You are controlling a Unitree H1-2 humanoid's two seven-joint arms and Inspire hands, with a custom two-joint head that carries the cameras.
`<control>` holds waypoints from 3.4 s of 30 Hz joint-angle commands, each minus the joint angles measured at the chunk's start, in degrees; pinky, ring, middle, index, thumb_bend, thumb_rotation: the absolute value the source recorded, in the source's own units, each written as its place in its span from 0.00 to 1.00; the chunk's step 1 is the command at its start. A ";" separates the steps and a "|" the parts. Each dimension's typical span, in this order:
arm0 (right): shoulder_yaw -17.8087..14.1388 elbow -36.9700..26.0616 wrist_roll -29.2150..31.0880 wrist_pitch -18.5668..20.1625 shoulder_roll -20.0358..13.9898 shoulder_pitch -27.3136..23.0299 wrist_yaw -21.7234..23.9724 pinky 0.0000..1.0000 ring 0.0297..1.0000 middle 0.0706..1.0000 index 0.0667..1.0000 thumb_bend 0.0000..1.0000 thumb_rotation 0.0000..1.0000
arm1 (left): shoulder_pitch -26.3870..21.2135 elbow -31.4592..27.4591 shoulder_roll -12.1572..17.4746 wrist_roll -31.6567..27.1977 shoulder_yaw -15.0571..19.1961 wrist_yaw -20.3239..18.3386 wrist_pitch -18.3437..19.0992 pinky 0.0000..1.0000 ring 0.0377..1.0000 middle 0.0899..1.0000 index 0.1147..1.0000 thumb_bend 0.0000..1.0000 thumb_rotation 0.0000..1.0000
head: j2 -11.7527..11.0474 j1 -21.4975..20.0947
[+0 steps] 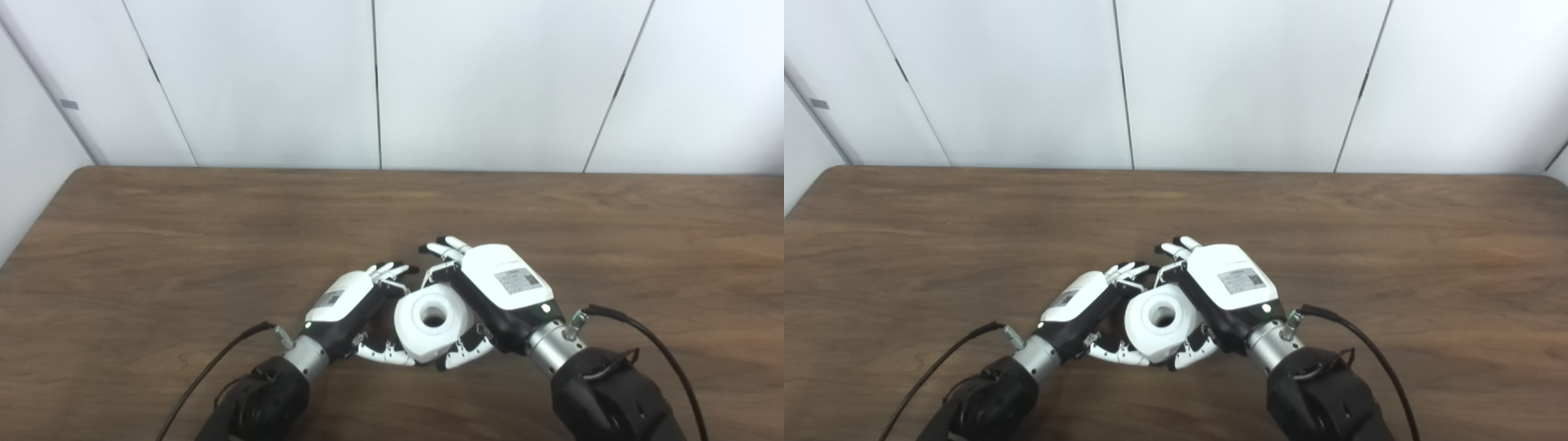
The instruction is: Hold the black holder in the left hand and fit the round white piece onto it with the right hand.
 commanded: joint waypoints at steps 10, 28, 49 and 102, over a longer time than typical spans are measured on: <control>-1.88 0.33 2.02 -0.53 -0.38 1.30 0.11 0.82 0.95 0.90 0.44 0.51 0.14 | -0.58 -3.38 -0.49 -0.37 -0.09 0.00 0.69 1.00 0.98 0.93 0.41 0.51 0.05 | 0.78 -0.45; -3.72 1.28 3.28 -0.52 -1.40 2.12 -1.23 0.78 0.95 0.90 0.44 0.51 0.14 | -0.53 -3.93 -0.50 -0.23 -0.14 -0.22 1.09 1.00 0.98 0.93 0.41 0.51 0.05 | 1.17 0.35; -3.52 -0.27 3.61 -0.56 -1.48 1.12 -0.32 0.79 0.95 0.90 0.44 0.51 0.14 | -0.93 -3.07 -1.04 -0.34 -0.32 0.10 0.74 1.00 0.99 0.93 0.41 0.51 0.05 | 0.88 0.90; -4.21 -0.87 6.76 3.43 -0.71 0.59 3.42 0.82 1.00 0.97 0.81 0.94 0.41 | -0.94 -2.61 -0.79 -0.26 -0.19 0.30 0.46 1.00 0.98 0.93 0.41 0.51 0.05 | 0.11 0.27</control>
